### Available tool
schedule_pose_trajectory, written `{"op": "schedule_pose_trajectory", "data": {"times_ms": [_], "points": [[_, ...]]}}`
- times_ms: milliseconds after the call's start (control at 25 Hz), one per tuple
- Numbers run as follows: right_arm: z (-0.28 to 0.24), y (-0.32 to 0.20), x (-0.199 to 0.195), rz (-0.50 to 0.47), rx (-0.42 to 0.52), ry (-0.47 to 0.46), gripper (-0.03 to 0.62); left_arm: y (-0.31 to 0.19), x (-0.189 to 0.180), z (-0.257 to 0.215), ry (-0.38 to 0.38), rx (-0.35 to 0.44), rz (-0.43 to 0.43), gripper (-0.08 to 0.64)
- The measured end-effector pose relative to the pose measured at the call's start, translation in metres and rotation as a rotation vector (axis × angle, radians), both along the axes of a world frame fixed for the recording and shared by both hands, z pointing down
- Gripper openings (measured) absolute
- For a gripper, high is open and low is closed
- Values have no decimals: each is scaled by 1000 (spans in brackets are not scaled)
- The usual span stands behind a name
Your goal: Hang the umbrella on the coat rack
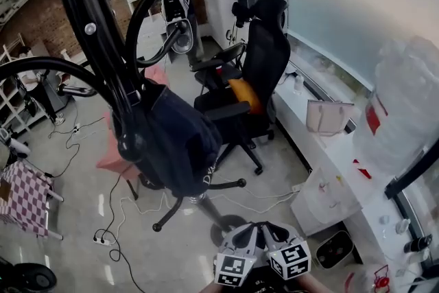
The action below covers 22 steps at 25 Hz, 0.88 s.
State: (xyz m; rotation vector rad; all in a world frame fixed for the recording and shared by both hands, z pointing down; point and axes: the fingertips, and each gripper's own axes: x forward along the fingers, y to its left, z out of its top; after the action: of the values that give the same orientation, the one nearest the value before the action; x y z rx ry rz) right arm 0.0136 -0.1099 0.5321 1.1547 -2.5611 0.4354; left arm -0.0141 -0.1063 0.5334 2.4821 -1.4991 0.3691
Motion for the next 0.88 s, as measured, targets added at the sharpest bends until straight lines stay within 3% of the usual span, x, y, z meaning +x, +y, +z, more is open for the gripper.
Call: {"op": "schedule_pose_trajectory", "data": {"times_ms": [520, 880], "points": [[-14, -20, -3, -78, 28, -34, 5, -13, -3, -19, -8, 50, -82, 10], [-38, -34, -14, -189, 102, -56, 5, -25, -14, -42, 43, 123, -212, 10]]}}
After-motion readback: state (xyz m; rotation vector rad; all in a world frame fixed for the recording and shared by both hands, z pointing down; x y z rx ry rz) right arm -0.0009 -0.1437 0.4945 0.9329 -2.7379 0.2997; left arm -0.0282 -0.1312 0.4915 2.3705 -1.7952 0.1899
